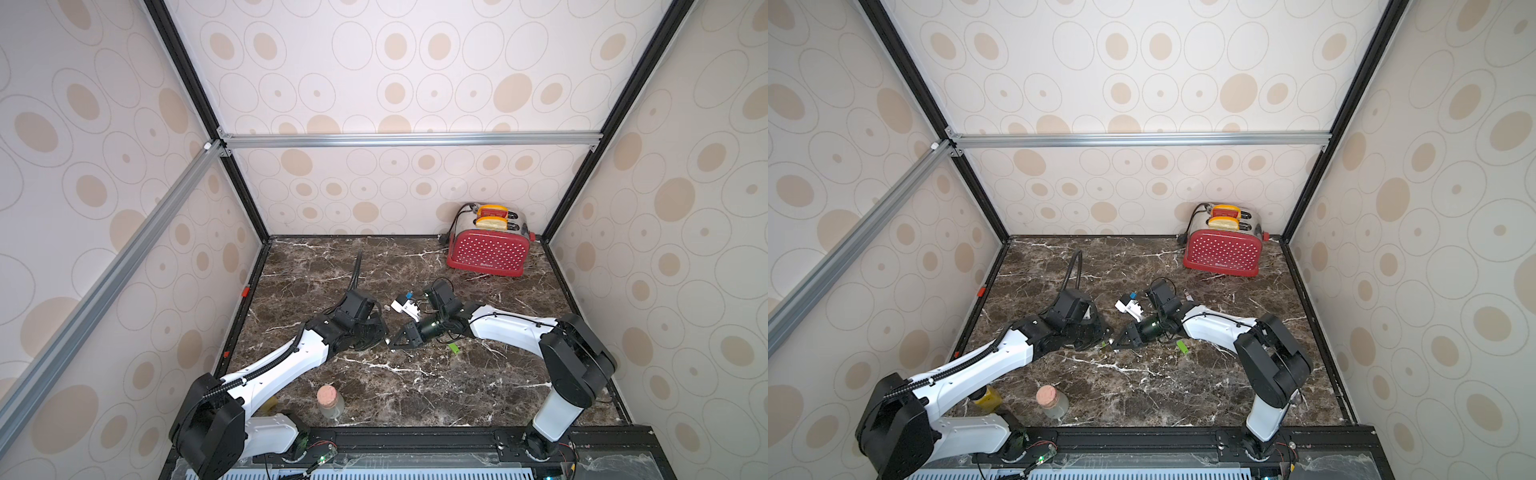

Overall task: Close the usb drive cover
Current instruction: Close the cover of the USB drive.

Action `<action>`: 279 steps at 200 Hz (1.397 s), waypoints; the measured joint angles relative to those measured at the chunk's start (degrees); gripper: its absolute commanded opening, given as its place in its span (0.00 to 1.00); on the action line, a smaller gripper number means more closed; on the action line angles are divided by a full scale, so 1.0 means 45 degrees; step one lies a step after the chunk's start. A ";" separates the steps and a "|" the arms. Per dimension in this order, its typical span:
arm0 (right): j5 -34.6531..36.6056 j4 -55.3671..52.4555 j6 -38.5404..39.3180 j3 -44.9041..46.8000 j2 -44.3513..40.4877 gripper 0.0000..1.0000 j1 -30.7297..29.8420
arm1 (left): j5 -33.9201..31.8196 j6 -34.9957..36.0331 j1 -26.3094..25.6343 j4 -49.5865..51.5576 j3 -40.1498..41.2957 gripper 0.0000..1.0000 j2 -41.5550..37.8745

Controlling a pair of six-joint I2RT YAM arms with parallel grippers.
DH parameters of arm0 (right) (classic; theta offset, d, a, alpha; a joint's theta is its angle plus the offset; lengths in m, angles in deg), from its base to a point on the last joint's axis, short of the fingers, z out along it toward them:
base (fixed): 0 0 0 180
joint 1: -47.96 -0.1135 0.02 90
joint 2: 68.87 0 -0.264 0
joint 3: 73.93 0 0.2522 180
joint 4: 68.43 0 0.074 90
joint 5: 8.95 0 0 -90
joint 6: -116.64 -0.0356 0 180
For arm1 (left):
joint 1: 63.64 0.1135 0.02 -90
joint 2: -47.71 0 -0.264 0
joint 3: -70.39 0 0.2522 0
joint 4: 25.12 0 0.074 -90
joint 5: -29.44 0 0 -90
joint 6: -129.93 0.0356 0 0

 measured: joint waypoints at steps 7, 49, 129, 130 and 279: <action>0.0000 0.0063 -0.0019 0.0019 0.0000 0.00 0.0000 | -0.0039 -0.0019 0.0000 0.0000 0.0000 0.00 -0.0039; 0.0000 0.0418 -0.0117 0.0219 0.0000 0.00 0.0039 | -0.0083 -0.0083 -0.0019 0.0044 0.0000 0.00 -0.0136; 0.0034 0.0942 -0.0209 0.0364 0.0000 0.00 0.0121 | -0.0058 -0.0374 -0.0049 0.0005 0.0019 0.00 -0.0238; 0.0034 0.0947 -0.0209 0.0364 0.0000 0.00 0.0121 | -0.0058 -0.0379 -0.0049 0.0005 0.0019 0.00 -0.0238; 0.0087 0.0884 -0.0097 0.0491 0.0000 0.00 0.0248 | -0.0005 -0.0704 -0.0117 -0.0583 0.0408 0.00 -0.0287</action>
